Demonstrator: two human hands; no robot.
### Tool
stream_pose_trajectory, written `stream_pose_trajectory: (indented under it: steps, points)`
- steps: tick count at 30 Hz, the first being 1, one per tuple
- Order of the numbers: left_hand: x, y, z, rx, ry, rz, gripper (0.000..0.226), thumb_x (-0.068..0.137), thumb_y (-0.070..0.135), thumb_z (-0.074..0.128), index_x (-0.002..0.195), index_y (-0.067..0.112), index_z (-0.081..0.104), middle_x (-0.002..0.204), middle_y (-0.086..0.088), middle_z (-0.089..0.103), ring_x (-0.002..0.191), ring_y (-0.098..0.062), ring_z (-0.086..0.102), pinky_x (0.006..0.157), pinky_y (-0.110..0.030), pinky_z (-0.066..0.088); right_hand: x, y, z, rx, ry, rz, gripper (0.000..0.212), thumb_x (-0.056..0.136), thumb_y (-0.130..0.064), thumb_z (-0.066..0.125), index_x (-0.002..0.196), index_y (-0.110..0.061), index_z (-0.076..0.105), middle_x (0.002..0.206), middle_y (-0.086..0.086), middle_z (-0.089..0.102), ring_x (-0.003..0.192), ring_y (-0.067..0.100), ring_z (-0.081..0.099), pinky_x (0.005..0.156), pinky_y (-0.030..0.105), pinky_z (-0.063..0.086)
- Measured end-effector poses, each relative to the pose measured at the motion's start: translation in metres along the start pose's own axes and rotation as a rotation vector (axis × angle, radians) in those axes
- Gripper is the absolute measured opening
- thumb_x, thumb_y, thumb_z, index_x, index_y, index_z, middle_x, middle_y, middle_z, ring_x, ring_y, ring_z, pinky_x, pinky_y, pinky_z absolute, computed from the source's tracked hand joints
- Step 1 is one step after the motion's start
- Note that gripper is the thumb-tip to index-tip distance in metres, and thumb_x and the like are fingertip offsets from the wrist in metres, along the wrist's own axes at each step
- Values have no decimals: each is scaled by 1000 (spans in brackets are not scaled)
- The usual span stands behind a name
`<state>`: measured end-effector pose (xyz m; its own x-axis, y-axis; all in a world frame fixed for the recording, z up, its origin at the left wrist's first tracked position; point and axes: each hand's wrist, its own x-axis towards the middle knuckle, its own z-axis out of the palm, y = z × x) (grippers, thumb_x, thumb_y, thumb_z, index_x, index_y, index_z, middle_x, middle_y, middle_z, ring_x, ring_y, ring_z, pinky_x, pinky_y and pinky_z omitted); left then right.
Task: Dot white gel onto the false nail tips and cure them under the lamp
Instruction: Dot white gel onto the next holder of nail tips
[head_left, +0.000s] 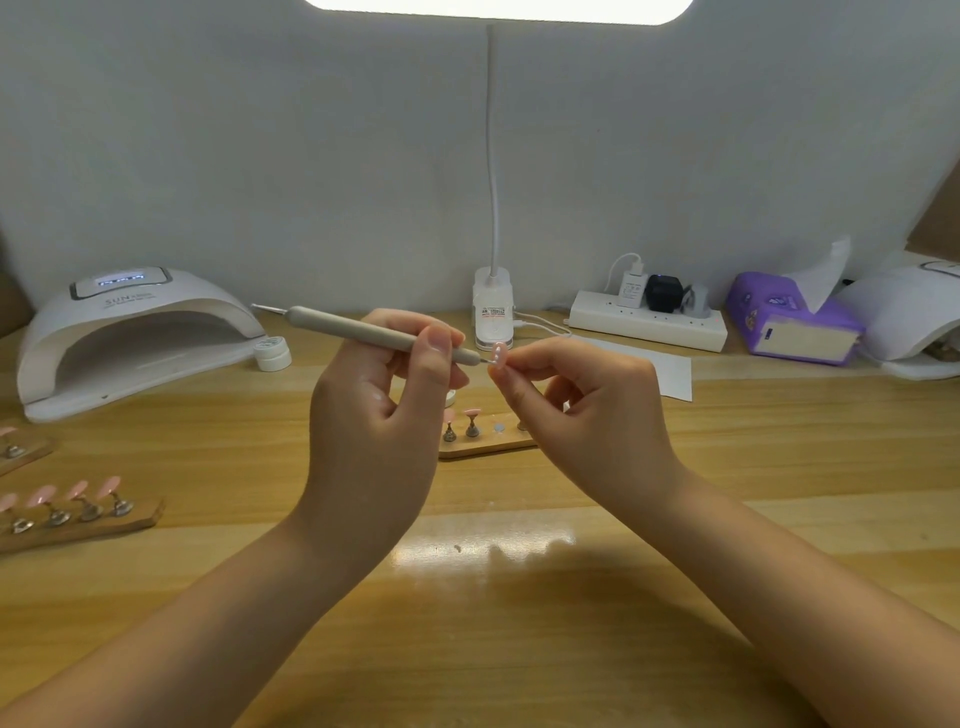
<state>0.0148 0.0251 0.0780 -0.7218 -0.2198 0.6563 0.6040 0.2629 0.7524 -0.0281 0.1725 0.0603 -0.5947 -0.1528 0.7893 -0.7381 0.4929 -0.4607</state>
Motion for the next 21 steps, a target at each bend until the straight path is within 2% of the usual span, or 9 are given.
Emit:
stream_pose_trajectory:
  steps: [21]
  points:
    - [-1,1,1,-5,3,4,16,94,27,49,88,21,62,79,3,66,68,-10,62,57,-16,50,0,0,0,5,2,4,16,88,-28,66,92,-16,75,76,-18,64,52,15,59,50,34,50]
